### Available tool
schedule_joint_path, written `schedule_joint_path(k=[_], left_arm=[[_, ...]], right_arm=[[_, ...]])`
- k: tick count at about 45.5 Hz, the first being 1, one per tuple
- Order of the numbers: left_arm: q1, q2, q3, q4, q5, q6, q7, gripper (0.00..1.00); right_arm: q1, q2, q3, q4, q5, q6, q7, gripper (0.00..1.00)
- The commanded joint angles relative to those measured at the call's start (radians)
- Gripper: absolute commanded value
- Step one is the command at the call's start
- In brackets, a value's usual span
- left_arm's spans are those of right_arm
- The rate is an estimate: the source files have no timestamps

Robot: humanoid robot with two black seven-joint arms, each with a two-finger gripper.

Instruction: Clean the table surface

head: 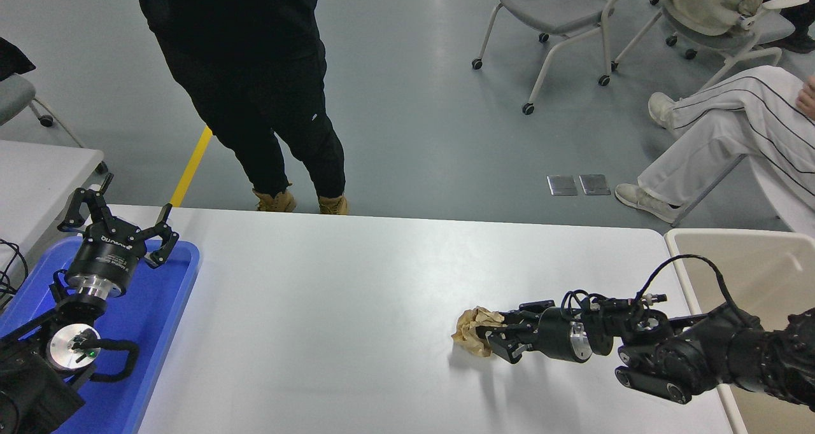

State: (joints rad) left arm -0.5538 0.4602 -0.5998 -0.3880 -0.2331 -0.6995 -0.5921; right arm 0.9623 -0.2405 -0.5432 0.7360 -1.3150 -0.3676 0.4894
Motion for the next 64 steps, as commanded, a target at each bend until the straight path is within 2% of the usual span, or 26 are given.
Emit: schedule_joint_path(k=[1,17,38,50,64], left_arm=[[0.0,0.0,0.0,0.0,0.0,0.0,0.0,1.0],[0.0,0.0,0.0,0.0,0.0,0.0,0.0,1.0],[0.0,0.0,0.0,0.0,0.0,0.0,0.0,1.0],[0.0,0.0,0.0,0.0,0.0,0.0,0.0,1.0],[-0.001,0.0,0.0,0.0,0.0,0.0,0.0,1.0]], right_arm=[[0.013,-0.008,0.0,-0.004,0.01,0.004,0.015,0.0],[0.027,-0.16,0.04,0.022,0.017,0.006,0.061,0.0],[0.153,-0.571,0.091,0.24,0.016,0.015,0.097,0.0],[0.285,-0.778,0.092,0.319,0.013,0.096,0.136,0.0],[0.467,-0.933,0.092,0.322,0.013,0.253,0.202,0.0]])
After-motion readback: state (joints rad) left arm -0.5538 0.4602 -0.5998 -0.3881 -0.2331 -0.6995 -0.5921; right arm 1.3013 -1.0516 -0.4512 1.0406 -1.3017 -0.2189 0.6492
